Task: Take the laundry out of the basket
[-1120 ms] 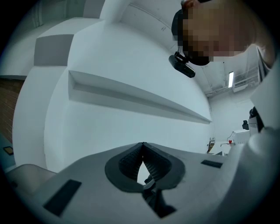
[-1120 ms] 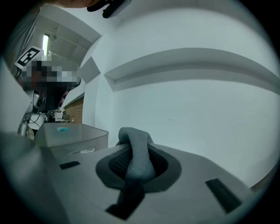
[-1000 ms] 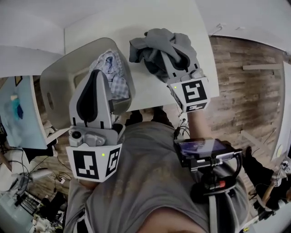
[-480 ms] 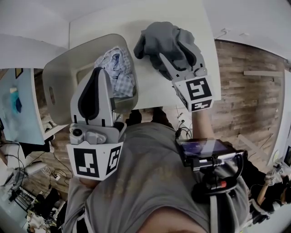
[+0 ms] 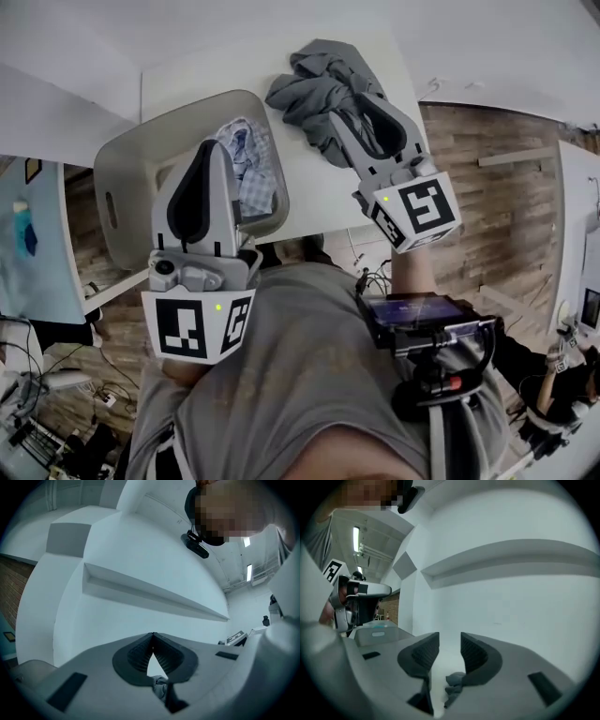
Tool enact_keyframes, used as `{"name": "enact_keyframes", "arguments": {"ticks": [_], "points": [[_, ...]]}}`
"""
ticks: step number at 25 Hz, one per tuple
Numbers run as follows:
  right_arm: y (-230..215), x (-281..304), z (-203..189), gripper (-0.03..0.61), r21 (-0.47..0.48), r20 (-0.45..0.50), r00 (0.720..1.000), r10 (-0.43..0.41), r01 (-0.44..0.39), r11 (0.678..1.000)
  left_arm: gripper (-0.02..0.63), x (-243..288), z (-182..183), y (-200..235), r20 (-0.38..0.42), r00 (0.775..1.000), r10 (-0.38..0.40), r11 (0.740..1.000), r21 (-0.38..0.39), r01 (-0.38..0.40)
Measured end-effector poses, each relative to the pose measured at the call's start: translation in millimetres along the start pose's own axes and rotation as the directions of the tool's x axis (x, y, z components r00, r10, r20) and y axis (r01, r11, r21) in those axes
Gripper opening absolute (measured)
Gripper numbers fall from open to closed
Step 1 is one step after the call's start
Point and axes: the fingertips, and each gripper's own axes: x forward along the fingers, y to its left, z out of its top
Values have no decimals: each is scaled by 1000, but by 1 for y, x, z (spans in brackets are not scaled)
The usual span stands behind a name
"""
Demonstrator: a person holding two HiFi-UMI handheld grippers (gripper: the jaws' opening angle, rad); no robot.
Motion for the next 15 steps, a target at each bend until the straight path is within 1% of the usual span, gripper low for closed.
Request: {"name": "enact_keyframes", "arguments": {"ticks": [2,3,6,8,12,15], "points": [[14,2,19,58,-22,44,999,28,-27,999,9,-5,7,6,23,1000,8,1000,1,-8],[20,5,28,37,-36,60,997,45,-43,998,9,-7,11,9,37,999,14,1000,4,-14],[41,17,49,23,-77,99,991,88,-81,994,9,-15,21,23,75,996,38,999,16,-40],[55,23,63,21,-87,128,985,118,-107,990,9,-21,28,33,92,994,59,998,20,-61],[86,33,94,21,-112,183,964,191,-173,979,9,-31,41,49,124,988,93,995,23,-96],[104,41,110,21,-137,210,949,233,-207,969,8,-38,47,58,144,984,106,993,35,-112]]}}
